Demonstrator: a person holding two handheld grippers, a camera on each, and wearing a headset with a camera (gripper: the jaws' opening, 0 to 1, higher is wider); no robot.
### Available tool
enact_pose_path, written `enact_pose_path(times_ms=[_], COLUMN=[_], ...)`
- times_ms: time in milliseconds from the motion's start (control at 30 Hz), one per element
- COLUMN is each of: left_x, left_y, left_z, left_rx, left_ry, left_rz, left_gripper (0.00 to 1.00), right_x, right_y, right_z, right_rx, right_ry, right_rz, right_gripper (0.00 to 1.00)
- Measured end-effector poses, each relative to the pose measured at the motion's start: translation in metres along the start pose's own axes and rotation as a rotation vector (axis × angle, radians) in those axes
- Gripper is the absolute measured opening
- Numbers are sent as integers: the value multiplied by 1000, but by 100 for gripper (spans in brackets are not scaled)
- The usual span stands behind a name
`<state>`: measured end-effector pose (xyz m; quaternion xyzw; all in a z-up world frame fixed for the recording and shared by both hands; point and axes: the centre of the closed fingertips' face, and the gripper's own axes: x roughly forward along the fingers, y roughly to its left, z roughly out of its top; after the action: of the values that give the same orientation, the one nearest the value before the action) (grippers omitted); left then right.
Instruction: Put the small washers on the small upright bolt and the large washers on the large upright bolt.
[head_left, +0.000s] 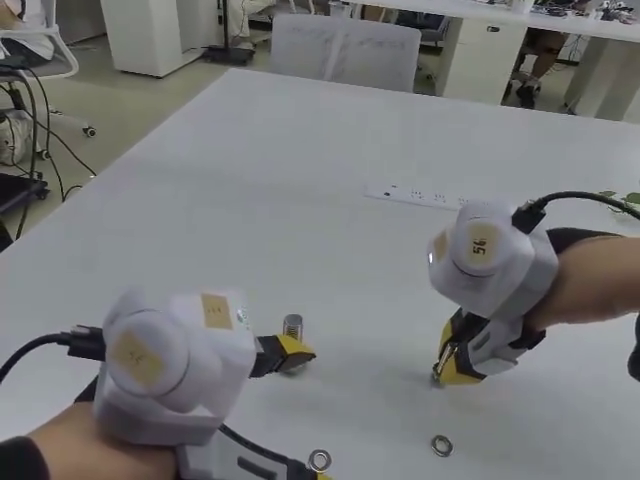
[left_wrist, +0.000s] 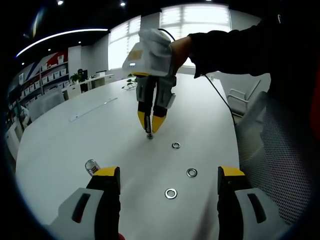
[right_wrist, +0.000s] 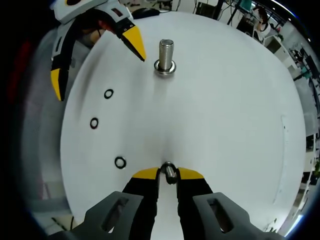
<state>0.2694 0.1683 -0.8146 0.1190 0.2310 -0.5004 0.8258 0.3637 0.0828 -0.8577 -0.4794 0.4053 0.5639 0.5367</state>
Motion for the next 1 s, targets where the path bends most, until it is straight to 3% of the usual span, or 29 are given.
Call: enact_pose_path(times_ms=[1000], left_x=[1], left_y=[1], left_z=[0], left_rx=[2], left_ry=[-1], left_rz=[-2], left_gripper=[79], right_x=[13], right_y=[16], right_z=[-10], right_rx=[35], right_ry=[20], right_rz=[33], right_gripper=[18])
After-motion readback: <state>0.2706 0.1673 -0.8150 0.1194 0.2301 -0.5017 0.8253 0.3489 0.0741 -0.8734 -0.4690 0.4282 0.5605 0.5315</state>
